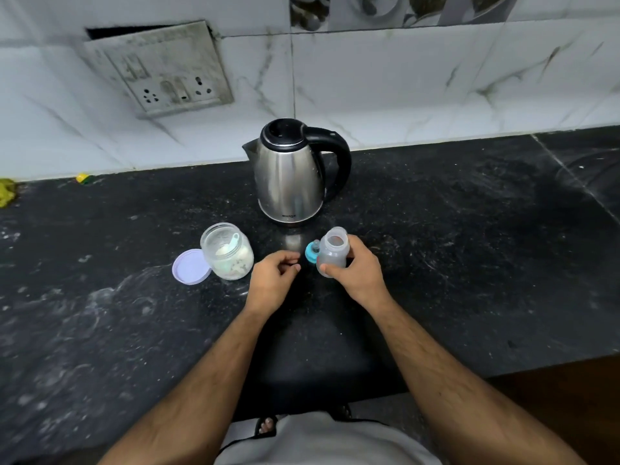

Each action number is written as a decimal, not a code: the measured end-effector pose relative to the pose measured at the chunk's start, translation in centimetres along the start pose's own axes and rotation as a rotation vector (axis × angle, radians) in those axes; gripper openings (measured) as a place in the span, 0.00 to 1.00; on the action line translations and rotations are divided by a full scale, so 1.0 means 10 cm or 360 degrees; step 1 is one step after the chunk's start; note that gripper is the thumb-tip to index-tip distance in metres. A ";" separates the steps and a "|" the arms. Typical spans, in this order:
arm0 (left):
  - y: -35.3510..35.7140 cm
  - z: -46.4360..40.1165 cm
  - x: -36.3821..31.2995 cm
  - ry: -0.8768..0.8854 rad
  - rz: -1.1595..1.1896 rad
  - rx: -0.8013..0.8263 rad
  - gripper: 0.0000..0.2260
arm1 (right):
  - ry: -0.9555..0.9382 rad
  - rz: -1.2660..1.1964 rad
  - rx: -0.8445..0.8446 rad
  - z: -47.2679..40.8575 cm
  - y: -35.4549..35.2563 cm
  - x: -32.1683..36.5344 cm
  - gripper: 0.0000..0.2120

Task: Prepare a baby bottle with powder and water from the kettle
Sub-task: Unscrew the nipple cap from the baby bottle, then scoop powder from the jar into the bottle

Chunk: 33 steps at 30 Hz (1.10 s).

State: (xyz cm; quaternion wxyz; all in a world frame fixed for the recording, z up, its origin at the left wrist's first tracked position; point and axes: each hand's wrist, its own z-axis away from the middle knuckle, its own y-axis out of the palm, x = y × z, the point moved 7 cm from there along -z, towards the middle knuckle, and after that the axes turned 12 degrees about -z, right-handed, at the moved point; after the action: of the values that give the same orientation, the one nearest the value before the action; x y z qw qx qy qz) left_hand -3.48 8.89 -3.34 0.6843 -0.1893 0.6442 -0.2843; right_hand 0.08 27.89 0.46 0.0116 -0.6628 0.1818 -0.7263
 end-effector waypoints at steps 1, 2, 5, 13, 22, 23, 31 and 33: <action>-0.04 0.04 0.02 0.0004 0.0050 0.0017 0.10 | 0.0006 0.0009 0.0040 0.02 0.09 0.00 0.23; -0.08 0.07 0.03 0.0007 0.0095 0.0035 0.11 | 0.0013 0.0024 0.0078 0.04 0.18 0.00 0.22; -0.18 0.17 0.09 0.0029 0.0151 0.0078 0.14 | 0.0019 0.0054 0.0170 0.11 0.43 0.01 0.22; -0.38 0.36 0.36 0.0028 0.0180 0.0072 0.14 | 0.0047 0.0073 0.0323 0.24 0.87 0.03 0.24; -0.43 0.39 0.51 -0.0043 0.0190 0.0096 0.14 | 0.0089 0.0204 0.0337 0.27 1.03 0.04 0.25; -0.42 0.39 0.52 -0.0050 0.0194 0.0100 0.14 | 0.0095 0.0212 0.0334 0.28 1.03 0.04 0.25; -0.44 0.39 0.65 -0.0124 0.0208 0.0051 0.14 | 0.0126 0.0306 0.0393 0.32 1.04 0.05 0.29; -0.50 0.41 0.73 -0.0169 0.0243 -0.0061 0.11 | 0.0131 0.0348 0.0432 0.31 1.01 0.07 0.28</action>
State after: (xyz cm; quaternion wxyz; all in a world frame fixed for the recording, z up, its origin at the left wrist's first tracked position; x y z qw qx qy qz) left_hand -0.11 0.00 -5.40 0.7334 -0.1674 0.6250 -0.2084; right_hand 0.78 17.55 -1.53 0.1724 -0.6011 0.1534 -0.7651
